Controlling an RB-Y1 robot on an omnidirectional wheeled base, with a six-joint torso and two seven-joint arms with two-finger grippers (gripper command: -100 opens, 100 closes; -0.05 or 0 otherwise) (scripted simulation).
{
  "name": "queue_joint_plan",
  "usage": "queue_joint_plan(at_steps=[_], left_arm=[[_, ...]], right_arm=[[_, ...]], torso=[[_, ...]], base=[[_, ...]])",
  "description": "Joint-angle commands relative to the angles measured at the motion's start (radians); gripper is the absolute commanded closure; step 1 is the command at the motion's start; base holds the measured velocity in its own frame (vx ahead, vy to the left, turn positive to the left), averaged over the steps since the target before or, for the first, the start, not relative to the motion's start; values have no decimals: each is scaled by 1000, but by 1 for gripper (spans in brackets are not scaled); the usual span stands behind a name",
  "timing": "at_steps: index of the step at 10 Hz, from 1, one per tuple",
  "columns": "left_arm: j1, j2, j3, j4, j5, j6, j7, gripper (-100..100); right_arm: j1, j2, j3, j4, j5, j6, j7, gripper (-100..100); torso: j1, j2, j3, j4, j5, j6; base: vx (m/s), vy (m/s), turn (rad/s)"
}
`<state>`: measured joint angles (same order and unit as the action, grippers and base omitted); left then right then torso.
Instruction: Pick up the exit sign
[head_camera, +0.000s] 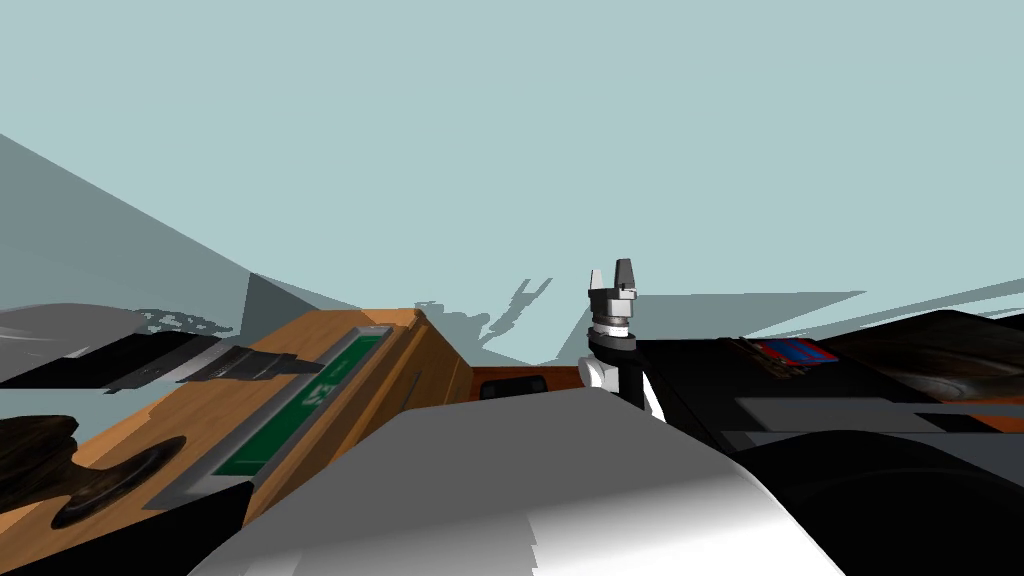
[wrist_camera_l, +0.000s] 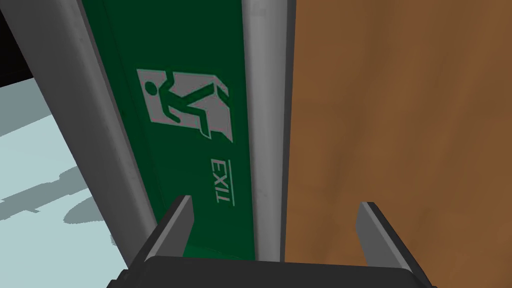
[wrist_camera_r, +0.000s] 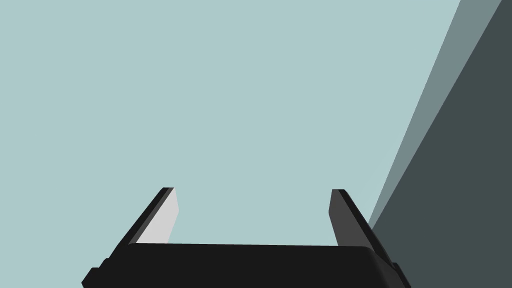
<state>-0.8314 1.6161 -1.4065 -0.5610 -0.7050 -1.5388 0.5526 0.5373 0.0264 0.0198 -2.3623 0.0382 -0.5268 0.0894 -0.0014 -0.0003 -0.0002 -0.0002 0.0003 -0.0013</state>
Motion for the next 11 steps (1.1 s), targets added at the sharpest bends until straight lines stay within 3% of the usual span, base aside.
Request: queue_joint_plan(at_steps=[1,2,6,7,8,9,10,11], left_arm=[[0,0,0,0,0,0,0,-100],[0,-1,0,3,0,-2,-1,100],[0,3,-1,6,-3,5,1,100],[0,2,-1,6,-3,5,0,0],[-21,19,-9,2,-5,-25,0,100],[-34,34,-15,-2,-7,-38,2,100],[-24,25,-11,-1,-5,-26,0,100],[-26,28,-12,-3,-5,-29,1,0]], right_arm=[[0,0,0,0,0,0,0,0],[0,0,0,0,0,0,0,0],[0,0,0,0,0,0,0,0],[0,0,0,0,0,0,0,0],[0,0,0,0,0,0,0,0],[0,0,0,0,0,0,0,0],[0,0,0,0,0,0,0,0],[0,0,0,0,0,0,0,0]], torso=[[0,0,0,0,0,0],[0,0,0,0,0,0],[3,0,0,0,4,1],[3,0,0,0,4,1],[4,0,0,0,3,1],[4,0,0,0,3,1],[4,0,0,0,2,1],[4,0,0,0,3,1]], base=[[0,0,0],[0,0,0],[0,0,0],[0,0,0],[6,12,-26],[12,23,-36],[6,12,-5],[0,0,0]])
